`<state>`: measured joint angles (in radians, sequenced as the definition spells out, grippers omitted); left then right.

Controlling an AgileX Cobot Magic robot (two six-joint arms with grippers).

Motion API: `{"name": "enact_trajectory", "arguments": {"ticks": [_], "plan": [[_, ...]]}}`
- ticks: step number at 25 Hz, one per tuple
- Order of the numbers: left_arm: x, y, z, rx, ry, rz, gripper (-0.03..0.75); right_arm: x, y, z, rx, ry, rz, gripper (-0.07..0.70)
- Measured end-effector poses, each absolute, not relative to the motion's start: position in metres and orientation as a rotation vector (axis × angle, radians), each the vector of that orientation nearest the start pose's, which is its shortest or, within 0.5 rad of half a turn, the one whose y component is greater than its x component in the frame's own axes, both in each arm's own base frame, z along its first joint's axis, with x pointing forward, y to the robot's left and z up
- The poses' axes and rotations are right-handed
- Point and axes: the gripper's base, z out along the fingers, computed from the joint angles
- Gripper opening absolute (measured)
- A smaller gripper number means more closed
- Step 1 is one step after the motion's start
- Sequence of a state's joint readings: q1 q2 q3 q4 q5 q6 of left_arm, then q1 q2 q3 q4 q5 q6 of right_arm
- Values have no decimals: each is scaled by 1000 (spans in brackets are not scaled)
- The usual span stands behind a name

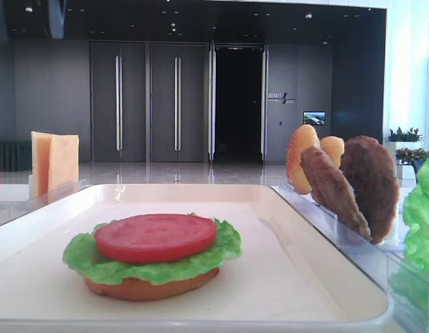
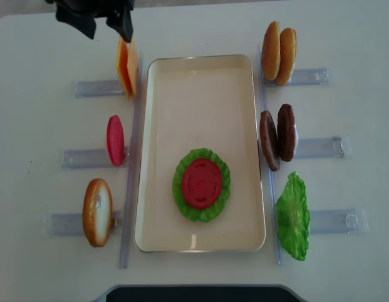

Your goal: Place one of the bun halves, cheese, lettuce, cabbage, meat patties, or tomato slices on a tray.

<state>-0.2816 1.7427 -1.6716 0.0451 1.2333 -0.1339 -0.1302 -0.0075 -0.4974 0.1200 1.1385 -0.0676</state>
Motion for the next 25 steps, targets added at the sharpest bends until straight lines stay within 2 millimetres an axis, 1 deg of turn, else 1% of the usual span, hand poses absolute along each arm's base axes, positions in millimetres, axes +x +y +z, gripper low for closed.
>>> {"name": "enact_trajectory", "arguments": {"ticks": [3,7,11,14,19,23,25], "plan": [[361,-70,336,177,2779,-6,614,-8,11,271,54,2110,27,514],[366,-38,336,163,2782,39,614,-8,11,271,54,2110,27,514],[368,-16,336,121,2785,56,614,-8,11,271,54,2110,27,514],[368,-10,336,129,2787,65,614,-8,11,271,54,2110,27,514],[366,-10,338,171,2779,66,614,-8,11,271,54,2110,27,514],[356,-10,355,173,2731,66,614,-8,11,271,54,2110,27,514],[345,-10,371,175,2689,61,613,-8,11,271,54,2110,27,514]]}}
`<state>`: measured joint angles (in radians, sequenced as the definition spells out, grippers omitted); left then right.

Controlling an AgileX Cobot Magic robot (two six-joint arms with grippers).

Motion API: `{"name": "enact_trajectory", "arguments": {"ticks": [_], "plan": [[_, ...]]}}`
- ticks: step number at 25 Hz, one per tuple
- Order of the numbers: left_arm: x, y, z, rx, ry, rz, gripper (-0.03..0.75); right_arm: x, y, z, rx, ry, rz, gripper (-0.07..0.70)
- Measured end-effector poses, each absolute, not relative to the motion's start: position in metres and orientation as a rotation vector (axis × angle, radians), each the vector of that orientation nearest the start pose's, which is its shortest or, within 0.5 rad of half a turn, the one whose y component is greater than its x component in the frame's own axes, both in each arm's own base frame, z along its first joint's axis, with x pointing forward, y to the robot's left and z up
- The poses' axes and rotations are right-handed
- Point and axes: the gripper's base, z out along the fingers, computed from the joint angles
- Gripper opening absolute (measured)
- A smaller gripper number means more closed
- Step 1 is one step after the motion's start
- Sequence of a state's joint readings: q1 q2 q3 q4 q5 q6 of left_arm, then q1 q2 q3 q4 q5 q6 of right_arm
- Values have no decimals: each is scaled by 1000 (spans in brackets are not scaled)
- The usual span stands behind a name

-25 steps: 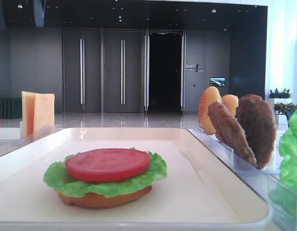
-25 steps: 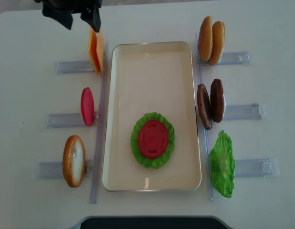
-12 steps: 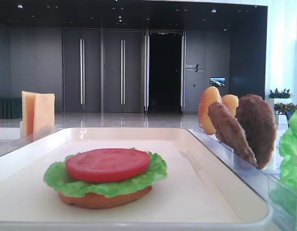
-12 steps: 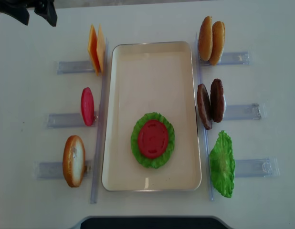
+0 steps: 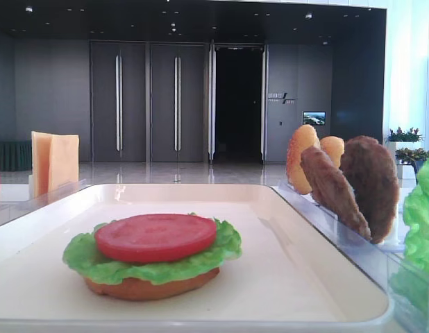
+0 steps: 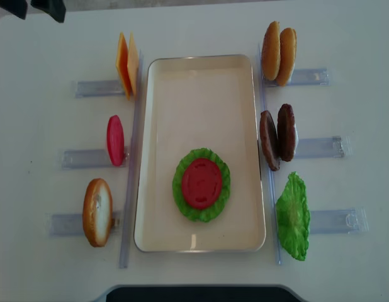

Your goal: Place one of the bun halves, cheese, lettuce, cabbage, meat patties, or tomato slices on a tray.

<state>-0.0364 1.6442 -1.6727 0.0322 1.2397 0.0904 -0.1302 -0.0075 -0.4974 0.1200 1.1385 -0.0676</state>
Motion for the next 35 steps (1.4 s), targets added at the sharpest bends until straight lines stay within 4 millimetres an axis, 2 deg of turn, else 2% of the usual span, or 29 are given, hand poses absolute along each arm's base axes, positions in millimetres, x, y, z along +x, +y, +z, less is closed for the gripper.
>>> {"name": "enact_trajectory", "arguments": {"ticks": [3,7,10,13,17,22,28,35], "plan": [[323,-10,397,210,2609,59,613,-8,11,271,54,2110,27,514],[281,-9,427,244,2512,67,613,-8,11,271,54,2110,27,514],[243,-7,436,250,2471,77,613,-8,11,271,54,2110,27,514],[201,-5,435,251,2445,89,613,-8,11,271,54,2110,27,514],[143,-3,423,246,2402,96,613,-8,11,271,54,2110,27,514],[80,0,395,240,2352,100,612,-8,11,271,54,2110,27,514],[33,0,353,217,2297,78,612,-8,11,271,54,2110,27,514],[3,-5,308,199,2157,-18,612,-8,11,271,54,2110,27,514]]}}
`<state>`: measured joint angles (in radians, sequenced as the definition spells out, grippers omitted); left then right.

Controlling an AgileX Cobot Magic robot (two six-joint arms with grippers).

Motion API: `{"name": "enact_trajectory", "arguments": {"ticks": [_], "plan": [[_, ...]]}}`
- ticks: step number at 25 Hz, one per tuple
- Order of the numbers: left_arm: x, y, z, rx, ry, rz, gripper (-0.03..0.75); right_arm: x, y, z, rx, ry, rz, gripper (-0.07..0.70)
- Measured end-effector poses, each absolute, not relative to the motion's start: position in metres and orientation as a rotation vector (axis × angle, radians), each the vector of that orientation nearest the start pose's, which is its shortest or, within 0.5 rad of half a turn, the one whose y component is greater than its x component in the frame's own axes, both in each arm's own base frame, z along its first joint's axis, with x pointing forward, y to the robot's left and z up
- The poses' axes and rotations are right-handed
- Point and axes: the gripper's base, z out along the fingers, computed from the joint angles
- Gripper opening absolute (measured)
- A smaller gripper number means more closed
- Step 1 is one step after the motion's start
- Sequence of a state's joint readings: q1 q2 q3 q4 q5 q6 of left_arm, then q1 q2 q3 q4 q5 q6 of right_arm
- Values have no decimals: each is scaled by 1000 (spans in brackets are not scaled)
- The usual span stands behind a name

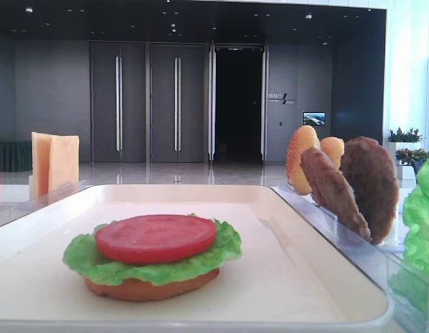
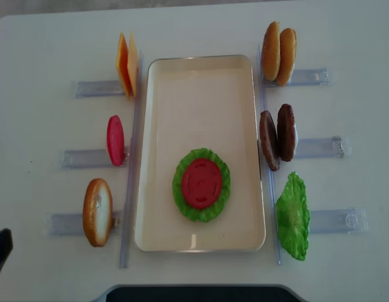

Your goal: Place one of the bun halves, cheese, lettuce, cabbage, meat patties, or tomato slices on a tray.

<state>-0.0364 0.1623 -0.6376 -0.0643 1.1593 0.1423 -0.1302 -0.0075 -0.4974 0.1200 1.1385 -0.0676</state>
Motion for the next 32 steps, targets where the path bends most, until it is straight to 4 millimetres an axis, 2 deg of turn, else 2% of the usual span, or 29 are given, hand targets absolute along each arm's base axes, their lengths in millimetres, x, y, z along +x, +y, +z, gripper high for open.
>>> {"name": "enact_trajectory", "arguments": {"ticks": [4,9,18,32], "plan": [[-6,-6,285,198,2122,-34,611,-8,11,271,54,2110,27,514],[-9,-7,268,197,2106,-41,595,-8,11,271,54,2110,27,514],[-8,-7,266,200,2105,-42,491,-8,11,271,54,2110,27,514],[-8,-7,267,199,2097,-42,482,-8,11,271,54,2110,27,514]]}}
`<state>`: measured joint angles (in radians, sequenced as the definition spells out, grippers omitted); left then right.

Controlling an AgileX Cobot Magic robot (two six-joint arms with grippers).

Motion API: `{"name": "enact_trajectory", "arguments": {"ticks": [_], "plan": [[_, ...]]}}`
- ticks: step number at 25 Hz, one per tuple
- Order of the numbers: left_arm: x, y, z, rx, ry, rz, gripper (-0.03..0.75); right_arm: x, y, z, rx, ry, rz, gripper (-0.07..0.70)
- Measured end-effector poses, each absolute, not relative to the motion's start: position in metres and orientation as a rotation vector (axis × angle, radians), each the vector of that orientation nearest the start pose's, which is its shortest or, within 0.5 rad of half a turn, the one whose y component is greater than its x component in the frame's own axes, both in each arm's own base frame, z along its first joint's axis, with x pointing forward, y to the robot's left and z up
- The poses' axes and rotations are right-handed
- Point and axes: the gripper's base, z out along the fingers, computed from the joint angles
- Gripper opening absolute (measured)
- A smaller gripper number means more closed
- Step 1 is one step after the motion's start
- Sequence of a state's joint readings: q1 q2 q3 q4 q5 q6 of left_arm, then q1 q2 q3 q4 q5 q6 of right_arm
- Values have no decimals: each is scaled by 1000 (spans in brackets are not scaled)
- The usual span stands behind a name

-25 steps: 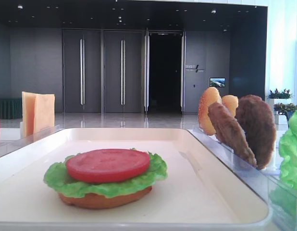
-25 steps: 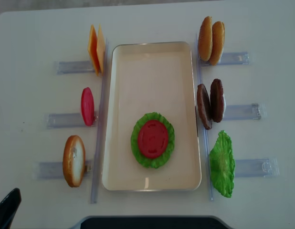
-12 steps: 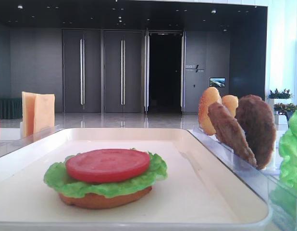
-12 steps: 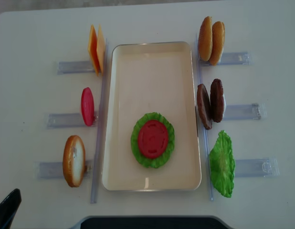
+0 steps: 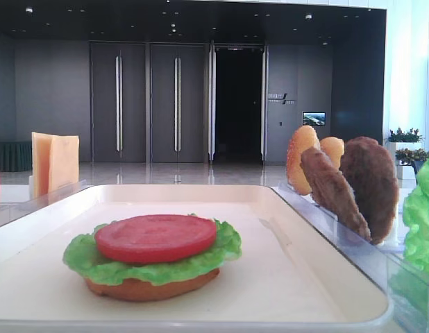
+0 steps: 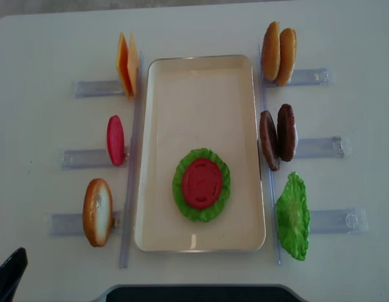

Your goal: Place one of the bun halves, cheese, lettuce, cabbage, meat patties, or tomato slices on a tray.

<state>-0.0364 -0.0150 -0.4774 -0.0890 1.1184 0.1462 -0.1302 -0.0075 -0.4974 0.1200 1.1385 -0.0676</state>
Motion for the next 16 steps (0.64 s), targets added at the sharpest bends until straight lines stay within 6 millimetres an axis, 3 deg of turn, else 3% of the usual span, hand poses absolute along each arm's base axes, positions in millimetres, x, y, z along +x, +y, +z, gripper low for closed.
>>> {"name": "enact_trajectory", "arguments": {"ticks": [9,16], "plan": [[-8,-7,267,199,2097,-42,477,-8,11,271,39,2111,36,514],[-8,-7,267,199,2097,-42,421,-8,11,271,26,2111,43,514]]}}
